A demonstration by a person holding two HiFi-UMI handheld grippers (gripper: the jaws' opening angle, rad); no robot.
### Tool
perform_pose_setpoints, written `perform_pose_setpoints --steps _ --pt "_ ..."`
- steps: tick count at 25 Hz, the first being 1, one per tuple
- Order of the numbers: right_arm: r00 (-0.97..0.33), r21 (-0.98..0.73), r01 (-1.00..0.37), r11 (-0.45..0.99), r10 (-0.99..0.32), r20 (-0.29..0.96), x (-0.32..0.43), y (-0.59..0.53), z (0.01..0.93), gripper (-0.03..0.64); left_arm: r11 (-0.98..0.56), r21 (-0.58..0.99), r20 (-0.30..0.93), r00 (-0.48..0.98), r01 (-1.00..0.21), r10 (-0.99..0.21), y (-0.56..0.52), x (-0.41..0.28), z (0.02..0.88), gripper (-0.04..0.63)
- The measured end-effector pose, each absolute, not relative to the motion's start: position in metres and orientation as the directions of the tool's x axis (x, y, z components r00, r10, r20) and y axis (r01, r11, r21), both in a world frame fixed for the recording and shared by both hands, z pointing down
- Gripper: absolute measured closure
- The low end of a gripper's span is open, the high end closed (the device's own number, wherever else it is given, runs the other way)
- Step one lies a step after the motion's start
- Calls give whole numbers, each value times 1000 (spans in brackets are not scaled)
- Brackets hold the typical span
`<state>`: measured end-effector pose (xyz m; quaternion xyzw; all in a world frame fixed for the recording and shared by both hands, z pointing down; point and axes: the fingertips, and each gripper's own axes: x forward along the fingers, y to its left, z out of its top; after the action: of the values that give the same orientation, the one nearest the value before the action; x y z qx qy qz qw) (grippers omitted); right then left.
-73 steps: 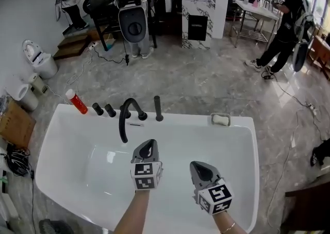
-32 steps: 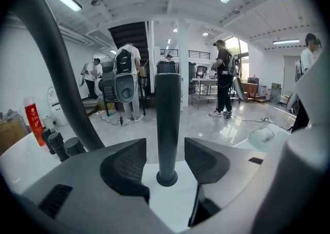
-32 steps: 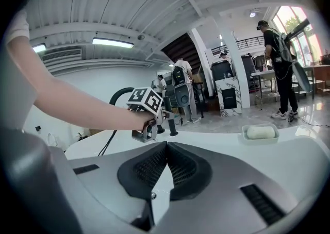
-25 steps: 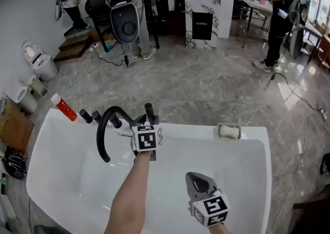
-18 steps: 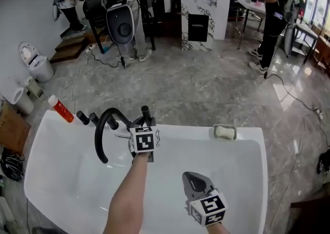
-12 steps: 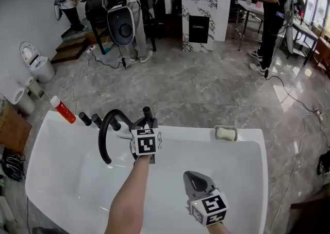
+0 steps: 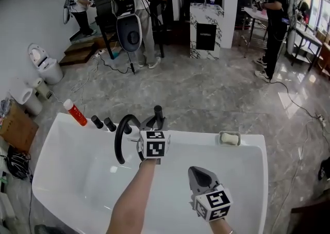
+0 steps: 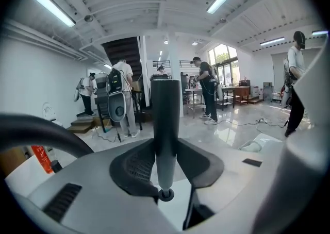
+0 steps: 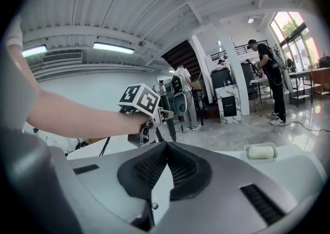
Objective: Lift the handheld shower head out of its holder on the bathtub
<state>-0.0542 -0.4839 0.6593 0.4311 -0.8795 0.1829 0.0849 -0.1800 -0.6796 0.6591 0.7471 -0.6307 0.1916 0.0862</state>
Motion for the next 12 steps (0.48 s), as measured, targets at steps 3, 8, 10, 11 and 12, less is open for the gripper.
perform_pose_setpoints --steps 3,8,10,11,12 --pt "-614 -238 -789 567 -734 291 -58 -474 626 611 -187 -121 379 129 -975 -916 -664 -184 623 448" --pt "-613 -218 -790 572 -743 271 -58 -457 581 611 -194 -121 357 140 -973 -924 -642 -183 571 448" --pt "-612 -212 -791 574 -745 264 -59 -450 563 611 -200 -123 352 146 -972 -925 -633 -183 549 448" --pt "-612 -208 -791 576 -747 261 -58 -447 554 611 -203 -123 350 149 -971 -925 -628 -181 540 448" --pt "-612 -204 -791 577 -748 256 -56 -444 545 611 -206 -123 345 153 -971 -926 -624 -179 530 448"
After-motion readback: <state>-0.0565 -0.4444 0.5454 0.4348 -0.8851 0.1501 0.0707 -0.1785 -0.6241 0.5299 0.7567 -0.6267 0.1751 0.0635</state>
